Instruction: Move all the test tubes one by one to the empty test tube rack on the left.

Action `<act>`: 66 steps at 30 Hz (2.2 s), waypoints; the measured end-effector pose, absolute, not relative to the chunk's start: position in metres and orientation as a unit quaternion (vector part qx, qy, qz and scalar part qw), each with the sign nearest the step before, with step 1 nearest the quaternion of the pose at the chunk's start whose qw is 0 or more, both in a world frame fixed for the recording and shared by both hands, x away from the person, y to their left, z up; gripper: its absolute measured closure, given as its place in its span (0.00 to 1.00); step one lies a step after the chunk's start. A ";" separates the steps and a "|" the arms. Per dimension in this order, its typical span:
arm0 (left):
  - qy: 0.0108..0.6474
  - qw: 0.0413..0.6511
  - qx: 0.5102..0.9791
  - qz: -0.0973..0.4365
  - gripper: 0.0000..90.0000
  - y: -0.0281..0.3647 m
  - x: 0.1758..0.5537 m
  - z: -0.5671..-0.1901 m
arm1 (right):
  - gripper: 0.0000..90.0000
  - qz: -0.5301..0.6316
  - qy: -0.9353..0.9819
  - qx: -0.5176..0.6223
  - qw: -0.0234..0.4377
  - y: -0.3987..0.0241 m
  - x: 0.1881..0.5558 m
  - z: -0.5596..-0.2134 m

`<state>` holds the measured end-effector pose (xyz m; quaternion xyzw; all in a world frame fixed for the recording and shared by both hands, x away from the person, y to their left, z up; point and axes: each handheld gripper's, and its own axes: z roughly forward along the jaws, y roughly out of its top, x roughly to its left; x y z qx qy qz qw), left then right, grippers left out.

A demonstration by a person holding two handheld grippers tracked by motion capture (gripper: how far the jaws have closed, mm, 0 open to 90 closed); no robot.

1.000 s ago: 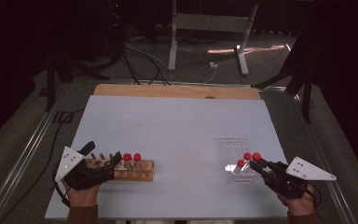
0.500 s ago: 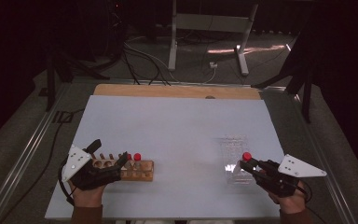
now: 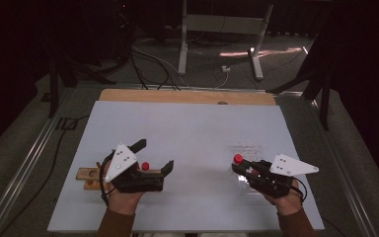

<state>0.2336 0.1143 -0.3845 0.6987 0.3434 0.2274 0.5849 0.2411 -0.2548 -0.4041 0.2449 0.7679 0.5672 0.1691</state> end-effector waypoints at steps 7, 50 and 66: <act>0.322 0.587 0.712 0.210 0.01 0.079 0.241 -0.385 | 0.82 0.557 0.775 0.251 0.162 -0.240 0.250 -0.408; 0.285 0.570 0.762 0.111 0.79 -0.011 0.258 -0.404 | 0.38 0.532 0.782 0.285 0.152 -0.230 0.250 -0.424; 0.289 0.573 0.758 0.111 0.79 0.014 0.253 -0.402 | 0.00 0.546 0.763 0.305 0.162 -0.245 0.250 -0.420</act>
